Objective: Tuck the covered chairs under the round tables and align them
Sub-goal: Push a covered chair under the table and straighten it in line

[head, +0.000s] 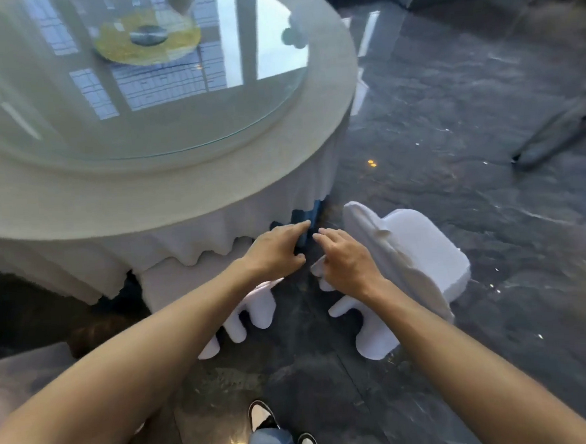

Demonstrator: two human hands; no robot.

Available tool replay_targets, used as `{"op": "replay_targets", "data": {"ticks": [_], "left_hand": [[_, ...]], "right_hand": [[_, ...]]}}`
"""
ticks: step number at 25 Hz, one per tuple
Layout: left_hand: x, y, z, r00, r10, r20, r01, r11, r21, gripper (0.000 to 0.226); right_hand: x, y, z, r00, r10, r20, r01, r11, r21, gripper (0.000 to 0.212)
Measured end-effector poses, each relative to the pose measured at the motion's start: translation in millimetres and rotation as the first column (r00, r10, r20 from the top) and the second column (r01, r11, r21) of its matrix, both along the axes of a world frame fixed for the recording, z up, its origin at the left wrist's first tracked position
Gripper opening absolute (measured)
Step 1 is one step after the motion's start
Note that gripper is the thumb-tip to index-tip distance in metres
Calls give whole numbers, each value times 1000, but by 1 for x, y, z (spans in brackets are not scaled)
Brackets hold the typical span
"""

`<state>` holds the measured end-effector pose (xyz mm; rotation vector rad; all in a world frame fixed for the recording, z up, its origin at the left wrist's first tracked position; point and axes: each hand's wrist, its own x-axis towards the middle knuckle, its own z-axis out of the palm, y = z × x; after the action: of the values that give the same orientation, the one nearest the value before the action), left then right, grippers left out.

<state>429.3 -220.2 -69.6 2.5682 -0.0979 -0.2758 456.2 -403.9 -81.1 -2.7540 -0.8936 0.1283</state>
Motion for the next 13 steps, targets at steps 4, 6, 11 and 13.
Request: {"op": "replay_targets", "data": {"ticks": [4,6,11,13], "left_hand": [[37,-63,4,966,-237,104,226,968,105,89],[53,-91,-2,931,-341,130,316,931,182,95],[84,-130,-29,892,-445,82,406,866,292,98],[94,-134,-39,882,-469,35,435,841,322,94]], "right_hand": [[-4,-59,8,960,-232,159,223,972,69,65],[-10,-91,2,899,-417,135,414,909,46,76],[-22,-144,-21,689,-699,-191,686,714,-139,84],[-22,-152,-27,624,-713,-320,711,688,-147,70]]}}
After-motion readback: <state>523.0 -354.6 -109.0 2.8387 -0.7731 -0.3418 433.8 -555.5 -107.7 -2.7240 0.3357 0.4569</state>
